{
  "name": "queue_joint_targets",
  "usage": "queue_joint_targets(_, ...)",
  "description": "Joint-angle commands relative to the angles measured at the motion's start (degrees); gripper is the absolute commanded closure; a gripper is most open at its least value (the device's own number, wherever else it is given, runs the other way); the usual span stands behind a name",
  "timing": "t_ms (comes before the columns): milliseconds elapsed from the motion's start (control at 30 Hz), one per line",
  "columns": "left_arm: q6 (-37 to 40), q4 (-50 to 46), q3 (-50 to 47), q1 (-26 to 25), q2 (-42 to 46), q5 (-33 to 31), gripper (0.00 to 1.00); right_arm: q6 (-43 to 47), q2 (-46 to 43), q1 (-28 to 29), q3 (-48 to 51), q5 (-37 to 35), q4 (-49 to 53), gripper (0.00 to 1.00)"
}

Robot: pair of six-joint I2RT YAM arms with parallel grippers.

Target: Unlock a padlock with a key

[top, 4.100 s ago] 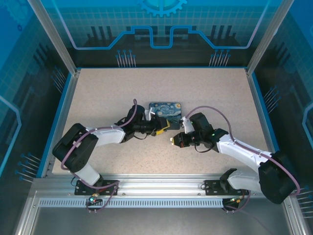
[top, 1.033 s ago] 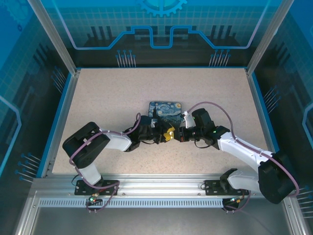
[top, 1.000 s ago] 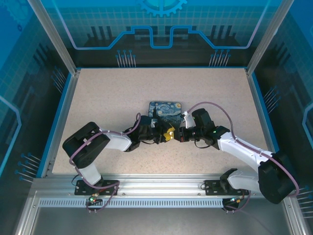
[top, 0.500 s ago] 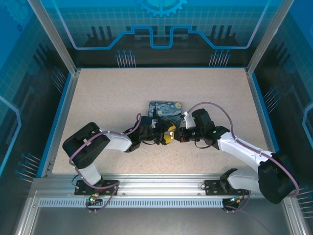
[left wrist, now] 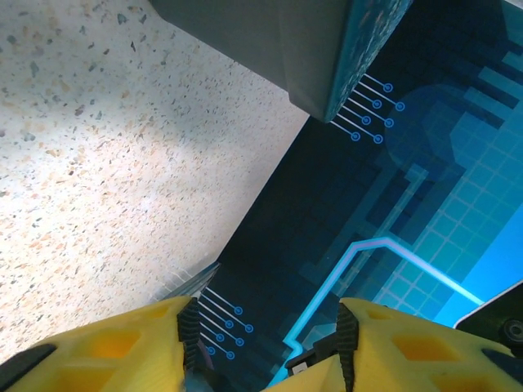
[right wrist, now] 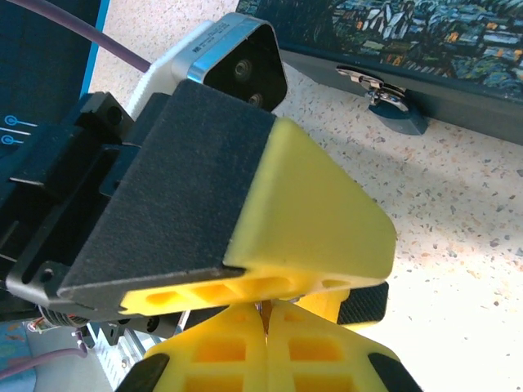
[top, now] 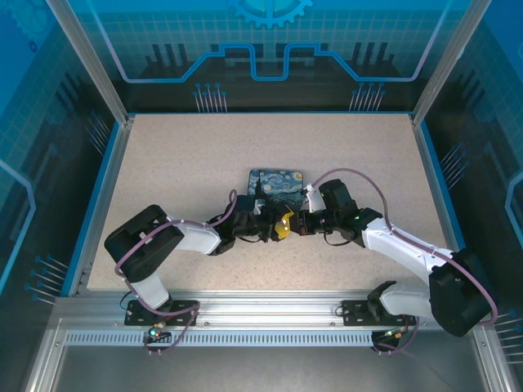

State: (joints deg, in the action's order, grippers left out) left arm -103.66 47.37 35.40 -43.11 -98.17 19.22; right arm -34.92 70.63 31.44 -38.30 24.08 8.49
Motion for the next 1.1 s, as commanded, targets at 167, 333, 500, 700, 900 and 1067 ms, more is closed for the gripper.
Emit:
queue_joint_targets(167,-1.5,3.5,-0.4,-0.5,0.6,-1.3,0.61,0.0,-1.8,-0.6,1.7,-0.1,0.5,1.0)
queue_joint_targets(333,-1.5,3.2,-0.9,-0.5,0.8,-1.8,0.66,0.3,-2.3,-0.6,1.8,-0.2,1.0,1.0)
queue_joint_targets(500,-1.5,3.2,-1.3,-0.4,0.9,-2.2,0.7,0.5,-2.9,-0.6,2.0,-0.4,1.7,1.0)
queue_joint_targets(700,-1.5,3.1,-1.8,-0.4,0.9,-2.9,0.75,0.7,-3.5,-0.8,2.3,-0.6,2.1,1.0)
queue_joint_targets(900,-1.5,3.4,-1.9,-0.5,1.1,-3.0,0.87,0.6,-3.5,-0.8,2.4,-0.7,2.1,1.0)
queue_joint_targets(1067,-1.4,3.3,-2.0,-0.4,1.2,-3.3,0.99,0.6,-3.3,-0.8,2.3,-0.7,2.0,1.0)
